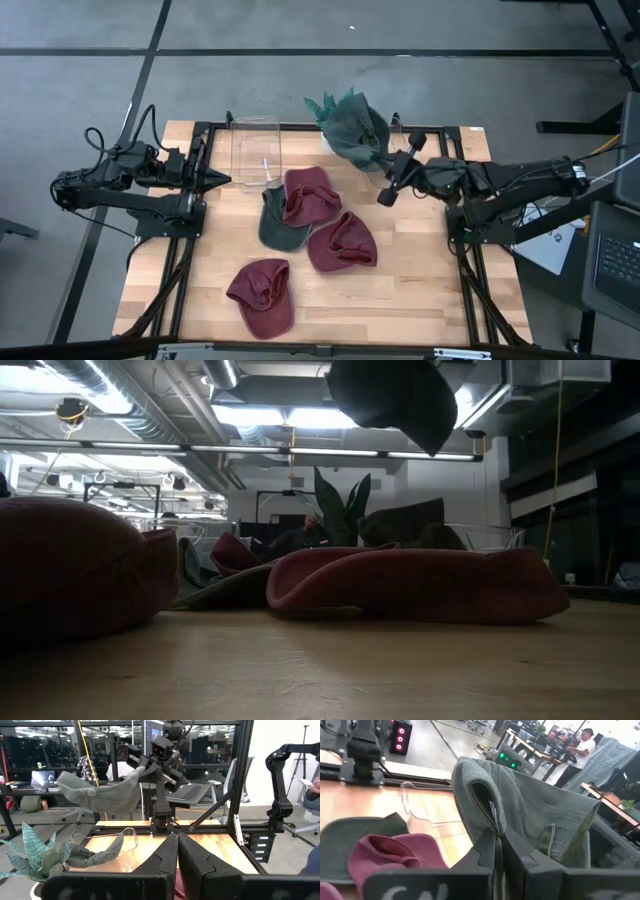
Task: Pick & Place hat
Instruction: Put the bottom gray cap into the right bin
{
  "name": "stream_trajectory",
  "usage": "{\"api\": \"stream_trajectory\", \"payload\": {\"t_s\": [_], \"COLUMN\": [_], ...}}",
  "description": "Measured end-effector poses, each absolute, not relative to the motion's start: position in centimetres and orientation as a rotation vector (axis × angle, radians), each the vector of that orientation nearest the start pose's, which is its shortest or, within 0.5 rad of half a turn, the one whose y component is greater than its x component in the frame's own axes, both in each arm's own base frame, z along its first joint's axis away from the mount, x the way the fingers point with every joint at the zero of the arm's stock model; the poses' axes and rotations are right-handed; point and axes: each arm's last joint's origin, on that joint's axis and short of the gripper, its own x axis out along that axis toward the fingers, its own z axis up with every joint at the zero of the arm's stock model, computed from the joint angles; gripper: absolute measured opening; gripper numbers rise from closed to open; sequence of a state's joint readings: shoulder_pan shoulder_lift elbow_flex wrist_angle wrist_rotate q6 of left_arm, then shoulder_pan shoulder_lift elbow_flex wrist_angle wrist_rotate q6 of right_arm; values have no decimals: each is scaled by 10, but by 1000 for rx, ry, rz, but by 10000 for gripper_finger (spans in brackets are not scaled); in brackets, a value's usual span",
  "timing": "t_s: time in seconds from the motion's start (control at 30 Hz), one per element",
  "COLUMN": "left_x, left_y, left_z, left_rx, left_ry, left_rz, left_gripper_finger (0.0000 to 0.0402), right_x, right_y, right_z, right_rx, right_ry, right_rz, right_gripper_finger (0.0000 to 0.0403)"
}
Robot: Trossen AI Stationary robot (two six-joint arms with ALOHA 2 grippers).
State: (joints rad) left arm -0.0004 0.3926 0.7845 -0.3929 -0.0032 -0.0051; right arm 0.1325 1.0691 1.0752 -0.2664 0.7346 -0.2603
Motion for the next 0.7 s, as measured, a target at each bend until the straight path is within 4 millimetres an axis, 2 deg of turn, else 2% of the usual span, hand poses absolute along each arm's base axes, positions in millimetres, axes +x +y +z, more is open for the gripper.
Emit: {"api": "stream_trajectory", "payload": {"t_s": [0.37,0.7], "left_x": [76,76], "left_y": [0,0], "left_z": [353,353], "left_rx": [-5,-5], "left_ry": [1,1], "left_rz": [3,3], "left_gripper_finger": [8,12], "right_x": [212,197], "right_y": [-21,-40], "right_z": [368,367], "right_rx": [-378,-455], "right_ry": [439,533], "right_rz": [-599,-564], "right_gripper_finger": [18,17]}}
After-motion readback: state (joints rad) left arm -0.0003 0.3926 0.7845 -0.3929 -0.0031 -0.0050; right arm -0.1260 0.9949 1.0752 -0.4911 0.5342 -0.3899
